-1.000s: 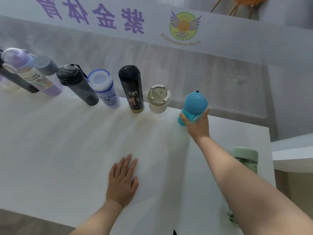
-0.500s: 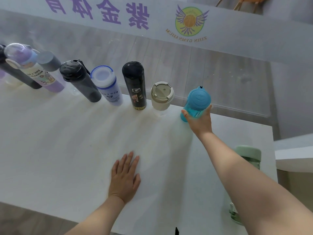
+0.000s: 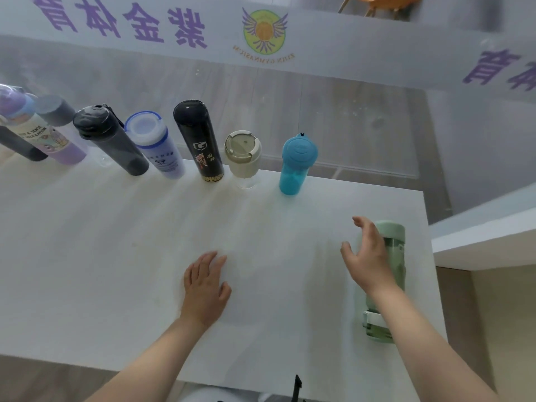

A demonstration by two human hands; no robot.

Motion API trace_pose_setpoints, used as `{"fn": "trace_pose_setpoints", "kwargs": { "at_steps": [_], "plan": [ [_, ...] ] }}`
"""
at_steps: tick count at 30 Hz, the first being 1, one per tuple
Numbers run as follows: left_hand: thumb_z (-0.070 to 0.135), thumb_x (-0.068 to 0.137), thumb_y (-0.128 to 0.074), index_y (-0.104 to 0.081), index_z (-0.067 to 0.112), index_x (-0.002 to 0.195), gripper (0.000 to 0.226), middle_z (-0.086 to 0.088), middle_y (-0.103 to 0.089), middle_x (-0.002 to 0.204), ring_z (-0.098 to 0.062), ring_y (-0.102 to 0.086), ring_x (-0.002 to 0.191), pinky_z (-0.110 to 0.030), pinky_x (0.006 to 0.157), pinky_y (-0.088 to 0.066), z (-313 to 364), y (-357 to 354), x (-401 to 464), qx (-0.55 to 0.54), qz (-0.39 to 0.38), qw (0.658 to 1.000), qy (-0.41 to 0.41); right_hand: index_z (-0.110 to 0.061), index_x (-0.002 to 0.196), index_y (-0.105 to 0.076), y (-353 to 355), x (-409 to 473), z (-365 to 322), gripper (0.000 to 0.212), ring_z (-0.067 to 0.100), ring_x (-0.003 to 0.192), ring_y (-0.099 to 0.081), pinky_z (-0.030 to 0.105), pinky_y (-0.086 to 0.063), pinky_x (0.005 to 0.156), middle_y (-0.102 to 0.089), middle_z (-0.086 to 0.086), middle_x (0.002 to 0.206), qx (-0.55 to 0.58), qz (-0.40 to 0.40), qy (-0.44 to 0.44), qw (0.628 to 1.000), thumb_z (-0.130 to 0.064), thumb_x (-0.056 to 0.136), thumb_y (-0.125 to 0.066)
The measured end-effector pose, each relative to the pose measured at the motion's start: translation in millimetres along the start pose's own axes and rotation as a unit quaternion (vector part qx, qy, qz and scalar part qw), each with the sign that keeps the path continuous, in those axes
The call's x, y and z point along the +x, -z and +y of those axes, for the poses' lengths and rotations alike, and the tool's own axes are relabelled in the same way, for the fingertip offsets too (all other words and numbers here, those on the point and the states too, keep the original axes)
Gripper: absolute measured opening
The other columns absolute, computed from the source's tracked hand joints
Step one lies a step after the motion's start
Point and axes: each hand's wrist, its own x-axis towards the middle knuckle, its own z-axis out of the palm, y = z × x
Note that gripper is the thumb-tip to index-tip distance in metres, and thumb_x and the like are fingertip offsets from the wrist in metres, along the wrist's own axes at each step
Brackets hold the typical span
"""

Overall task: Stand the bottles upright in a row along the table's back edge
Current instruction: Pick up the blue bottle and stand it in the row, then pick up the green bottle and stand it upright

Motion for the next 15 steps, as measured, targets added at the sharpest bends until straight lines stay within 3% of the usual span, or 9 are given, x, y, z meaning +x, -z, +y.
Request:
{"fn": "trace_pose_setpoints", "kwargs": {
  "at_steps": [4,7,12,15],
  "plan": [
    [0.032,0.069,-0.038,-0.042,0.022,0.128,0.061,-0.012,-0.051,0.137,-0.021,-0.031,0.130,-0.042,0.110,-0.013,37.0,-15.5,-3.4,-0.020,-0.020,0.999,-0.025,-0.015,0.133,-0.045,28.7,-49.2,32.7,0.050,0.018,0.114,-0.044,0.033,-0.037,0.096,-0.050,0.008,0.126,0.019,0.061,-0.024,0.998,-0.004,0.087,-0.061],
    [0.034,0.067,-0.038,-0.043,0.023,0.126,0.060,-0.014,-0.051,0.137,-0.022,-0.030,0.130,-0.047,0.110,-0.022,70.8,-27.0,-4.5,-0.044,-0.039,0.998,-0.031,-0.011,0.134,-0.044,37.9,-81.7,56.5,0.051,0.018,0.120,-0.042,0.029,-0.033,0.098,-0.051,0.008,0.130,0.020,0.087,-0.025,0.996,0.002,0.087,-0.060],
    [0.041,0.075,-0.036,-0.050,0.013,0.133,0.066,-0.012,-0.048,0.141,-0.032,-0.039,0.134,-0.034,0.115,-0.016,124.8,-43.1,-10.7,-0.042,-0.114,0.979,-0.165,-0.019,0.145,-0.026,36.1,-108.4,83.5,0.073,0.024,0.127,-0.045,0.040,-0.043,0.101,-0.040,0.006,0.144,0.111,0.014,-0.211,0.971,-0.030,0.087,-0.068],
    [0.042,0.086,-0.048,-0.041,0.017,0.140,0.060,-0.004,-0.046,0.142,-0.026,-0.036,0.135,-0.029,0.115,-0.018,162.3,-42.9,-17.1,-0.057,-0.175,0.956,-0.230,-0.021,0.148,-0.021,31.8,-114.4,85.2,0.088,0.023,0.119,-0.053,0.038,-0.047,0.097,-0.046,0.006,0.141,0.135,-0.016,-0.249,0.959,-0.039,0.081,-0.075]
  ]
}}
